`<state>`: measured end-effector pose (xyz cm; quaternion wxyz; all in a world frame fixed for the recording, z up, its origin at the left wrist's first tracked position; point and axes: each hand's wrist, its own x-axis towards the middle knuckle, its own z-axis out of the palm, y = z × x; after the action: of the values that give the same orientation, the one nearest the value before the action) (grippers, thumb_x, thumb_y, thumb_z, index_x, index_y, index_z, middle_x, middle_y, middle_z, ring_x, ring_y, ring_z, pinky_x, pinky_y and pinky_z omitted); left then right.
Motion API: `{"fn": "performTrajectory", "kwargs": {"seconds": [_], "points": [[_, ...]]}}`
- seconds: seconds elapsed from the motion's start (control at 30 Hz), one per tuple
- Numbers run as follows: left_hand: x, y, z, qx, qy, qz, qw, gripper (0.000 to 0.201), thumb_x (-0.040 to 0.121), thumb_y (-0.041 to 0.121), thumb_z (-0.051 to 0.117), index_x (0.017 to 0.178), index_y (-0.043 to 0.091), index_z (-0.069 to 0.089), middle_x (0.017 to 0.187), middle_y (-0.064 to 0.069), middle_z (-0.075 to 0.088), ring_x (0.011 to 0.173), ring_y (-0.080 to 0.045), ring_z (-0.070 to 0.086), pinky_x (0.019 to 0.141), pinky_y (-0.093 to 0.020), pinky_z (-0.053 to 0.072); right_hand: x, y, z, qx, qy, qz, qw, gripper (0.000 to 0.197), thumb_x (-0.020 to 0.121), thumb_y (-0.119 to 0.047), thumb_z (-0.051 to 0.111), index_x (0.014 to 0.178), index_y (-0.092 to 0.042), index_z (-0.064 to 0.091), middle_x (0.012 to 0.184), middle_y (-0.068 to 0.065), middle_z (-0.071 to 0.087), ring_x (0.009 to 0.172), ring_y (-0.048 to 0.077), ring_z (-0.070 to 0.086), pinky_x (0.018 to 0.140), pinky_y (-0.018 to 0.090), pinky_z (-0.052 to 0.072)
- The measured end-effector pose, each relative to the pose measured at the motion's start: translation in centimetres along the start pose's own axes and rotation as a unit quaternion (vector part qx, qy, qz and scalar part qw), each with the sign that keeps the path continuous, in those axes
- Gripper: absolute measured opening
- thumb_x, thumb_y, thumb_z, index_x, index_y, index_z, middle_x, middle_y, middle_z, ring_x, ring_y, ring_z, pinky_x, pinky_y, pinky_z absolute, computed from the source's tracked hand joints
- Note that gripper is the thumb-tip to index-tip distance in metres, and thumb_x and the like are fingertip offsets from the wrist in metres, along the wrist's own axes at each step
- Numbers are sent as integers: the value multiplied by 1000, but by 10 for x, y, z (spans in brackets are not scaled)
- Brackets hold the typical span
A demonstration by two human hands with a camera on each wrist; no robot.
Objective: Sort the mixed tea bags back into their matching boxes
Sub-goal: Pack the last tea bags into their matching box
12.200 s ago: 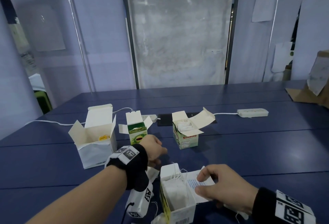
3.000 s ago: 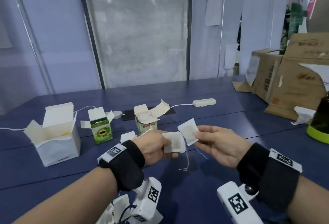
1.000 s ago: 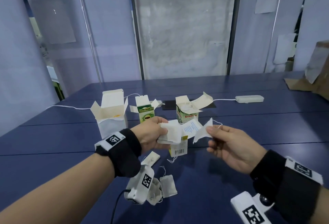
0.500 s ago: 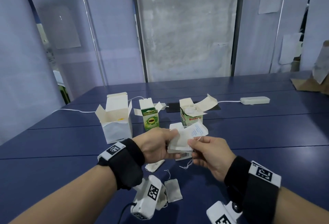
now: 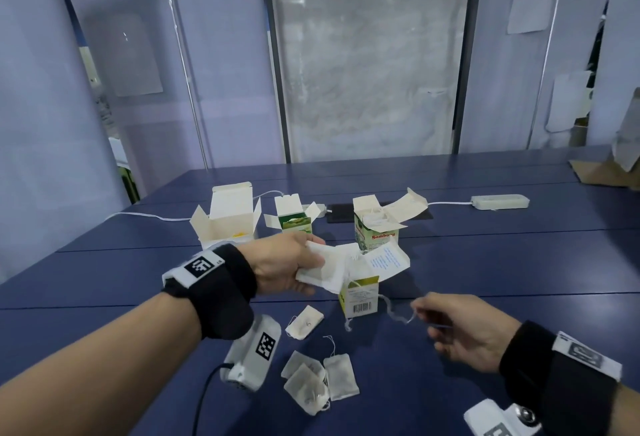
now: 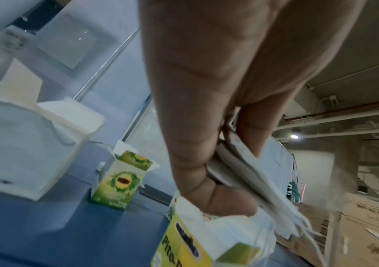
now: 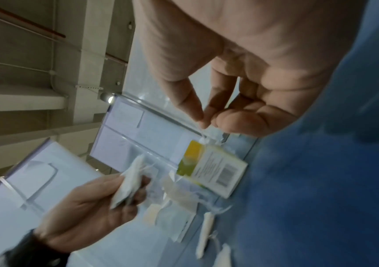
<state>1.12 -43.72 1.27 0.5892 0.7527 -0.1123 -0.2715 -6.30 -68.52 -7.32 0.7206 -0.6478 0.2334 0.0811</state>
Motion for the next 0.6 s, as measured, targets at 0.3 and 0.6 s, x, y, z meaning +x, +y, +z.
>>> {"fn": "performTrajectory", "kwargs": {"seconds": [0.3,0.6], "points": [[6,32,12,74,-58,35,995,14,97,-2,42,101,10,50,91,-13,57,72,-19,55,51,-24,50,-12,-24,17,50,-77,-202,975,16,86,-19,66,101,-15,69,102,1,74,94,15,66,75,29,47],[22,41,42,125,-31,72,989,14,99,3,42,107,13,46,92,-8,57,80,-19,57,64,-30,45,-7,-38,43,19,-68,-240,968,8,84,-11,70,79,-6,72,69,8,69,58,15,60,50,22,49]]}}
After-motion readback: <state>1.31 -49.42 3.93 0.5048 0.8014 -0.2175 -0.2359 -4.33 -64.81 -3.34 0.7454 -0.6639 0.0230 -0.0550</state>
